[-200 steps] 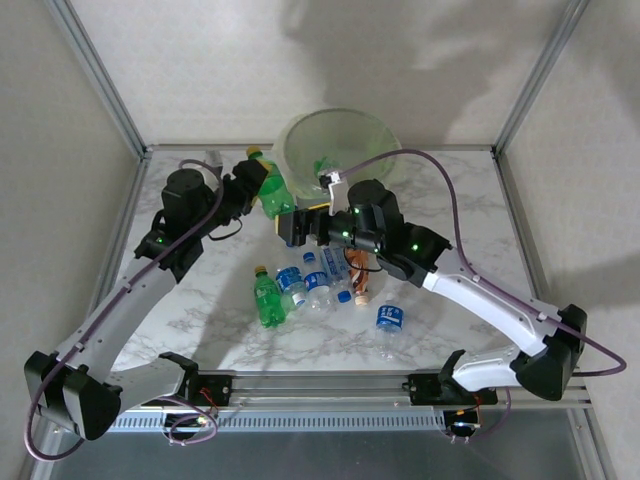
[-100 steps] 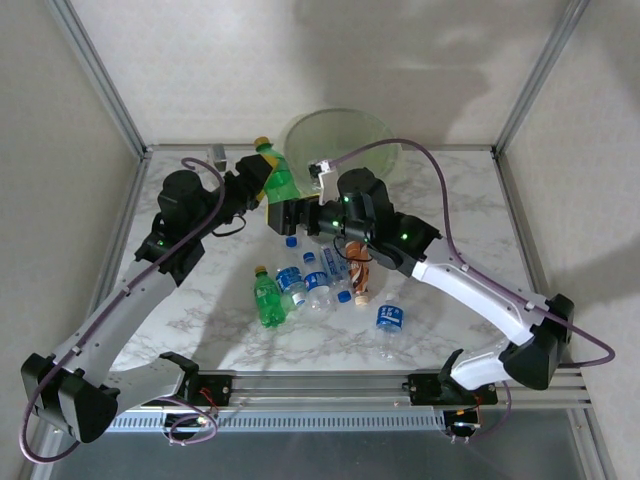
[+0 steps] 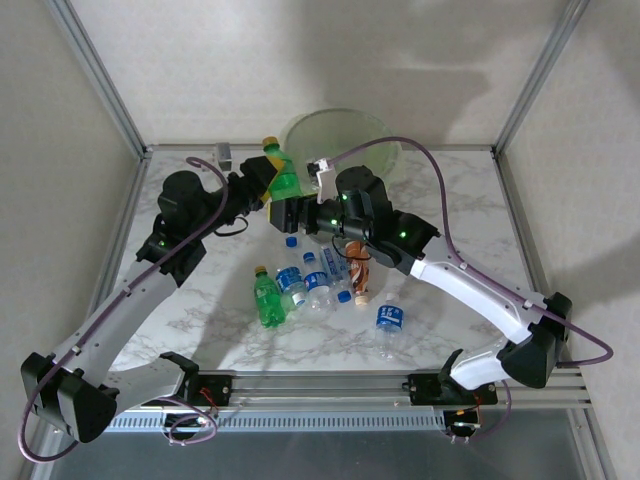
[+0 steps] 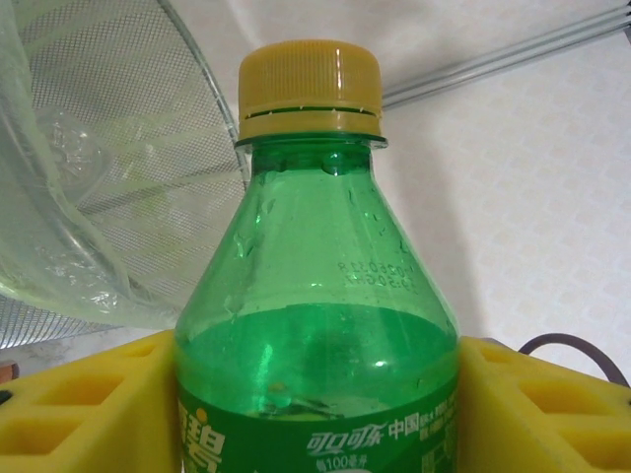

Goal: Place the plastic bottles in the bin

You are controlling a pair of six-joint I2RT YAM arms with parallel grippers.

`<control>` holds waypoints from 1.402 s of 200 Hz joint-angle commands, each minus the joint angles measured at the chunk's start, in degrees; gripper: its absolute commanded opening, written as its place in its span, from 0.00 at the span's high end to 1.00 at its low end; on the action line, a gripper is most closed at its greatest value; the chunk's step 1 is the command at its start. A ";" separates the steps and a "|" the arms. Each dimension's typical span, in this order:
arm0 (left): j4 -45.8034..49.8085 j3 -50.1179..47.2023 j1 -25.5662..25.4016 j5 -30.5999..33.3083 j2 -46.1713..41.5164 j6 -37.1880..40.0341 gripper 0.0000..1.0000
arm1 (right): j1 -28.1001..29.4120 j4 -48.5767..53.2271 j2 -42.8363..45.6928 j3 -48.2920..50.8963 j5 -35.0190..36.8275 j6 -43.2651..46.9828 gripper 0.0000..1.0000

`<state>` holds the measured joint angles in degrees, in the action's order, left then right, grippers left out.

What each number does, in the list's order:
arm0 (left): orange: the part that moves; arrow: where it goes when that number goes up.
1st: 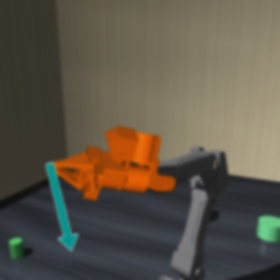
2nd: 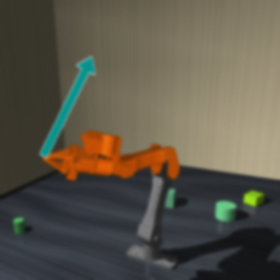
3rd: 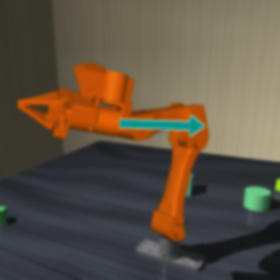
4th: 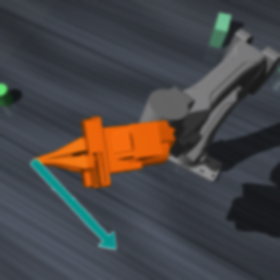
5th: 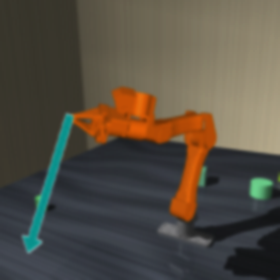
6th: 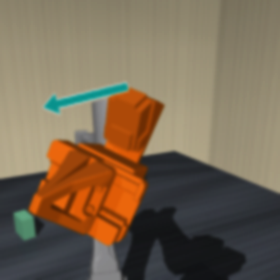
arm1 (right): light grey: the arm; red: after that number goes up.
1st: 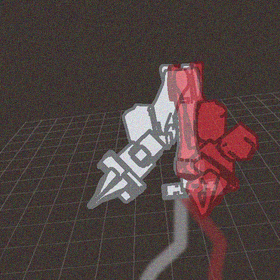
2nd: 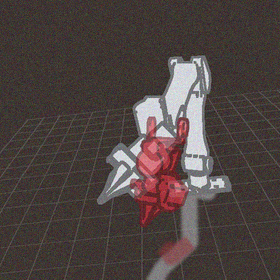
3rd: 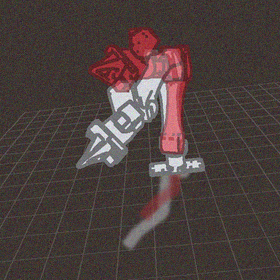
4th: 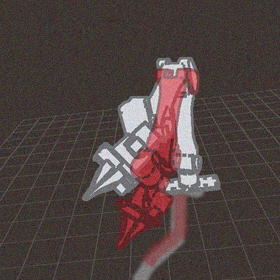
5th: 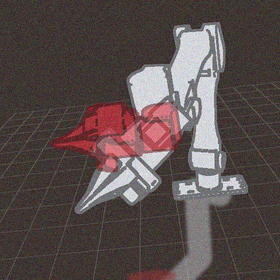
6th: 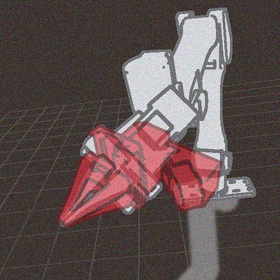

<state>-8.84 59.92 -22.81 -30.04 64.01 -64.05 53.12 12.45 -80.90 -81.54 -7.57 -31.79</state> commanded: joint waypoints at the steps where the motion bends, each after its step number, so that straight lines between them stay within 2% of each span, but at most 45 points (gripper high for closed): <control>1: -2.51 0.20 -0.61 -2.03 -0.29 1.51 0.38 | -0.07 0.78 -0.57 -1.99 -0.01 0.41 0.25; 36: -1.80 0.20 -0.57 -2.04 -0.24 2.44 0.37 | -0.04 1.30 -0.40 -2.28 0.72 0.58 0.31; 48: -1.79 0.06 -0.52 -2.12 -0.33 2.50 0.34 | -0.05 1.61 -0.40 -2.32 0.92 0.62 0.33; 67: -1.76 0.02 -0.56 -1.72 -0.82 2.66 0.19 | -0.09 2.14 -0.26 -2.49 1.45 0.83 0.35; 75: -1.50 0.15 -0.58 -1.23 -1.21 2.92 0.09 | -0.07 2.42 -0.08 -2.69 1.99 1.02 0.35; 78: -1.41 0.23 -0.57 -0.98 -1.39 3.07 0.02 | -0.11 2.53 -0.05 -2.74 2.21 1.09 0.35; 81: -1.27 0.32 -0.57 -0.79 -1.52 3.20 0.01 | -0.06 2.76 0.02 -2.84 2.48 1.16 0.35; 112: 2.31 3.83 -0.48 1.54 -2.44 6.46 0.01 | -0.55 6.10 0.04 -5.86 7.59 2.43 0.35; 152: 6.10 6.61 -0.48 4.95 -3.44 9.87 0.00 | -6.20 13.04 -1.98 -12.28 14.10 3.14 0.35; 207: 8.86 4.57 -0.46 8.73 -4.86 11.09 0.03 | -15.05 20.19 -8.91 -21.94 17.91 8.62 0.33; 261: 7.18 -0.37 -0.48 10.12 -5.47 8.66 0.07 | -18.20 25.60 -18.22 -27.65 25.62 12.69 0.33; 280: 7.91 -0.59 -0.48 10.74 -5.56 9.25 0.07 | -18.85 25.91 -19.78 -27.89 27.53 13.05 0.30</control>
<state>-0.78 59.66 -22.85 -20.88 59.70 -55.11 35.14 35.83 -99.26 -107.26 15.42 -20.97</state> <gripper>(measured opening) 0.932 0.686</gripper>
